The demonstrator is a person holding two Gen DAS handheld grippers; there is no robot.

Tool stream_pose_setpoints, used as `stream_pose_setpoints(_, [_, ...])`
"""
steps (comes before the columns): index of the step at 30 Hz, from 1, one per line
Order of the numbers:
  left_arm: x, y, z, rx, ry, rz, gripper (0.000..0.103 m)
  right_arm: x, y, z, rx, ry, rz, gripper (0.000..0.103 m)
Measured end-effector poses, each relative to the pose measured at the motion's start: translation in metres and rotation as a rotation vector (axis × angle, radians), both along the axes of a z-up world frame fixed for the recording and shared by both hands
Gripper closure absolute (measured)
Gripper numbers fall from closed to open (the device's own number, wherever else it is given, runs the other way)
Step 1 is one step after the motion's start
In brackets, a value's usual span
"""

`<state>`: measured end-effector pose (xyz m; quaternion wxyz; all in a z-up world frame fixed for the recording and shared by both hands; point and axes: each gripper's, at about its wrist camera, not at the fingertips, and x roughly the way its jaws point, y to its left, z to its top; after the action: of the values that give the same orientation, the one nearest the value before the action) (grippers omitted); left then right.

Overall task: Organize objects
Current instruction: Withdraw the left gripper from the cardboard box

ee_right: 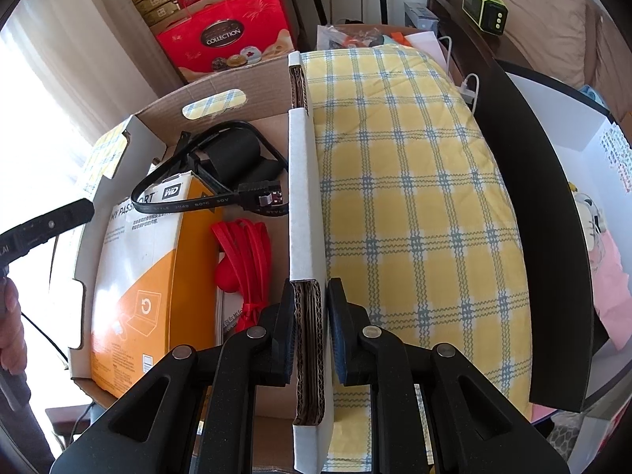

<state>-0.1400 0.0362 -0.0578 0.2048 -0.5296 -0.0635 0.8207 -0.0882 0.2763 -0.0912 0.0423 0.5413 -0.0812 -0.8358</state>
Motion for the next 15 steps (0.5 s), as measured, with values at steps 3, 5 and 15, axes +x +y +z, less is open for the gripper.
stream_pose_setpoints(3, [0.01, 0.005, -0.005, 0.001, -0.01, -0.016, 0.063, 0.001, -0.001, 0.0, 0.003, 0.002, -0.002, 0.088])
stream_pose_setpoints(5, [0.017, 0.009, -0.008, 0.002, -0.01, -0.032, 0.067, 0.002, -0.002, 0.001, 0.003, 0.002, -0.001, 0.088])
stream_pose_setpoints(15, [0.014, 0.011, -0.008, -0.022, 0.004, -0.01, 0.072, 0.005, -0.017, 0.002, 0.021, 0.012, -0.012, 0.087])
